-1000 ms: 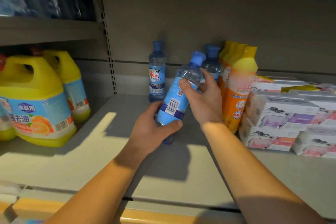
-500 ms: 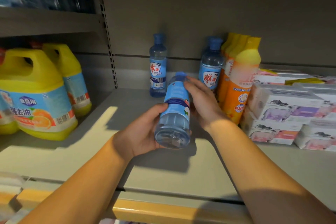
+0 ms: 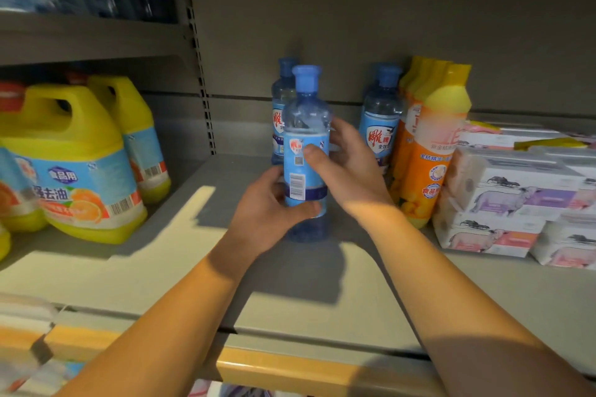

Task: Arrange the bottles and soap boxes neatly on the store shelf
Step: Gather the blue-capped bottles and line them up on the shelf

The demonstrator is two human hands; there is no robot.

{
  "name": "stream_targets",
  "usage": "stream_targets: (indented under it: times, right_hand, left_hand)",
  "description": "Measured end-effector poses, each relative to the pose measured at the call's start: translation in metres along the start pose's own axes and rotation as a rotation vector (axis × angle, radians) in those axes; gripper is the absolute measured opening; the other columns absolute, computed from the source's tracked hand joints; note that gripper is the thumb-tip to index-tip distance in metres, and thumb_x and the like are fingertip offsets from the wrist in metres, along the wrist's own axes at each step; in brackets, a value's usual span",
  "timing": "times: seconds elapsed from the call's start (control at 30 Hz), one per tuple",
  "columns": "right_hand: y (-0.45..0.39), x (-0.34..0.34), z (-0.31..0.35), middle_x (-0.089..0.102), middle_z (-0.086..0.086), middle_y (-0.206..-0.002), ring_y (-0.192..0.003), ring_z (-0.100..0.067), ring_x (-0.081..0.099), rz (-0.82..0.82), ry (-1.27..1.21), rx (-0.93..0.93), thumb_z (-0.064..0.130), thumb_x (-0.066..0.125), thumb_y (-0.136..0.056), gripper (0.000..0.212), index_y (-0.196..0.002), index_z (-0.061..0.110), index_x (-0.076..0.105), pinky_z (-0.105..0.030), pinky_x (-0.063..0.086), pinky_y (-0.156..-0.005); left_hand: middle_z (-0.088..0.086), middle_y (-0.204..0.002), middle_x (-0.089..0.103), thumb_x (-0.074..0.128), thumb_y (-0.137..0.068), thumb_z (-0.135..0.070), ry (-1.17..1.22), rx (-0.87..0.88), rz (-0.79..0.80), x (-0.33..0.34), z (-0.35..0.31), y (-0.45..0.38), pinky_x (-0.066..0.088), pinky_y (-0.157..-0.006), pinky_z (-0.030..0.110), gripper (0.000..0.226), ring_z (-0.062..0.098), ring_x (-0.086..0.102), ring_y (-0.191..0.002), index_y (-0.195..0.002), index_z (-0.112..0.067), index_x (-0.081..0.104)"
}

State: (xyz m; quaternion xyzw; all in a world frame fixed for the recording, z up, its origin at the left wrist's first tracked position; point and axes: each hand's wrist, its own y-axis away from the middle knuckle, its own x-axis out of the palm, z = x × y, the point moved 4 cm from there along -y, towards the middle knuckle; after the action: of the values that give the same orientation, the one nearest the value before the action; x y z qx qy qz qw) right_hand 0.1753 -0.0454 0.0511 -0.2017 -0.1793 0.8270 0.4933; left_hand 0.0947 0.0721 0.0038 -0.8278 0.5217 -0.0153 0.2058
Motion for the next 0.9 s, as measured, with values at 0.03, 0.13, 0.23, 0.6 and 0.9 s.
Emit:
stream_targets:
  times: [0.03, 0.13, 0.23, 0.6, 0.9]
  right_hand:
    - [0.001, 0.003, 0.0, 0.062, 0.017, -0.12, -0.105, 0.003, 0.062, 0.002, 0.036, -0.011, 0.037, 0.073, -0.08, 0.055, -0.129, 0.039, 0.047, -0.023, 0.056, -0.082]
    - [0.004, 0.011, 0.0, 0.058, 0.012, -0.126, -0.11, -0.004, 0.06, -0.001, 0.165, -0.02, 0.038, 0.077, -0.076, 0.063, -0.13, 0.039, 0.046, -0.023, 0.053, -0.088]
    - [0.003, 0.018, -0.002, 0.055, 0.016, -0.118, -0.097, 0.009, 0.056, 0.0, 0.202, -0.004, 0.032, 0.079, -0.075, 0.064, -0.128, 0.039, 0.043, -0.005, 0.046, -0.072]
    - [0.0, -0.013, -0.019, 0.063, 0.006, -0.129, -0.12, -0.012, 0.058, 0.162, 0.002, 0.057, 0.019, 0.058, -0.094, 0.037, -0.13, 0.028, 0.053, -0.042, 0.048, -0.103]
    - [0.013, -0.003, -0.014, 0.061, 0.018, -0.107, -0.093, 0.004, 0.061, -0.046, 0.24, 0.019, 0.042, 0.08, -0.072, 0.055, -0.117, 0.038, 0.048, -0.012, 0.049, -0.072]
  left_hand:
    - [-0.009, -0.097, 0.074, 0.088, -0.057, -0.028, -0.131, 0.015, -0.062, -0.003, 0.0, 0.0, 0.055, -0.08, 0.025, 0.056, 0.004, 0.07, -0.088, -0.105, -0.028, 0.059]
    - [-0.024, -0.086, 0.065, 0.086, -0.051, -0.044, -0.329, 0.067, -0.201, -0.007, -0.002, 0.003, 0.045, -0.062, 0.004, 0.062, -0.016, 0.061, -0.077, -0.099, -0.034, 0.048]
    - [-0.024, -0.083, 0.062, 0.087, -0.05, -0.049, -0.356, 0.07, -0.216, -0.004, 0.002, 0.003, 0.044, -0.056, 0.005, 0.067, -0.018, 0.058, -0.072, -0.098, -0.033, 0.041]
    - [-0.018, -0.099, 0.07, 0.086, -0.057, -0.028, -0.29, 0.023, 0.037, -0.004, 0.017, -0.003, 0.054, -0.084, 0.022, 0.064, -0.005, 0.066, -0.088, -0.113, -0.034, 0.055]
    - [-0.011, -0.097, 0.067, 0.088, -0.058, -0.042, -0.491, 0.06, -0.117, 0.003, 0.011, 0.003, 0.051, -0.069, 0.016, 0.064, 0.01, 0.067, -0.088, -0.103, -0.026, 0.045]
